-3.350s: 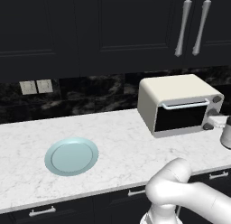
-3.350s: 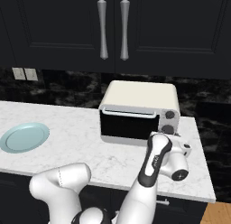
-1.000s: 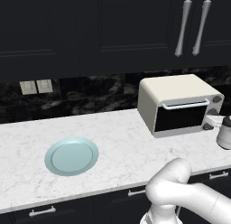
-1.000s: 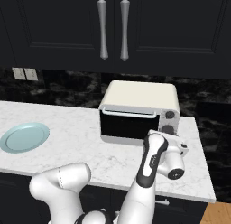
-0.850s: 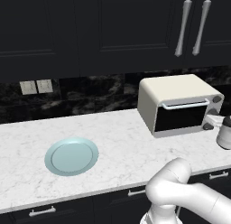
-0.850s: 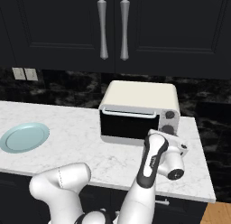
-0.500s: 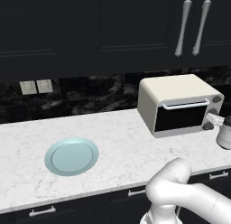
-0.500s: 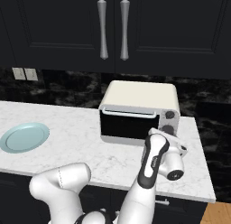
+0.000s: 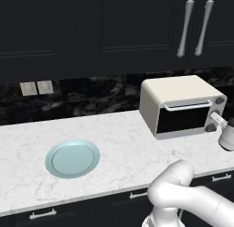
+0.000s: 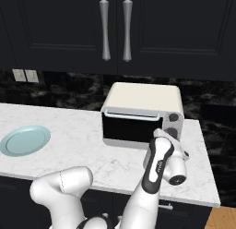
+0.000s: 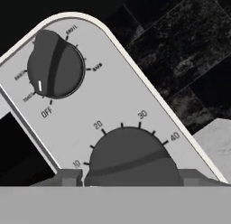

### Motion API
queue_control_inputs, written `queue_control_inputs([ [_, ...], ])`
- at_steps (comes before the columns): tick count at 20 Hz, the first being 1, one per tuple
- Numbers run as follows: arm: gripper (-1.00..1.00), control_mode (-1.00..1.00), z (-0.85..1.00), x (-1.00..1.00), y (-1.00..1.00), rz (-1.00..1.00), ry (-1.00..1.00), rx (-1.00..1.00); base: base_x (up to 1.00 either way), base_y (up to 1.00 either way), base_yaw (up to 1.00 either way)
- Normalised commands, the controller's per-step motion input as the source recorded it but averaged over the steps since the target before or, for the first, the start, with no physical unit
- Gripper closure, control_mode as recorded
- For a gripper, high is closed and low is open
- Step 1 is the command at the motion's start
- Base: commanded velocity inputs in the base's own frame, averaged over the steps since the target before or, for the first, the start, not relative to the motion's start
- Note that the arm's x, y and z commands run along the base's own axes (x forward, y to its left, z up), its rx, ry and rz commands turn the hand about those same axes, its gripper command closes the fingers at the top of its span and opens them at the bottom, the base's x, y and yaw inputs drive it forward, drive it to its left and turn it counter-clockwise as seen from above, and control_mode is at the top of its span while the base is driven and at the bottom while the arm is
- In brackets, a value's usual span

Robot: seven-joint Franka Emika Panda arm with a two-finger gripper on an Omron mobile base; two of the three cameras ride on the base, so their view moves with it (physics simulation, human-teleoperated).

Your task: Pick up the kebab skewer and baguette bread, and place them inside the toaster oven. Close the toaster oven door and start by setting the timer.

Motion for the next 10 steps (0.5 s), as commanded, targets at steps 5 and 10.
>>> queue_control_inputs([
  [5,1.0,-1.0,0.0,-0.1,0.0,-0.03,0.0,0.21,0.0,0.0,0.0],
  [10,1.0,-1.0,0.0,-0.07,0.0,-0.04,0.0,0.2,0.0,0.0,0.0],
])
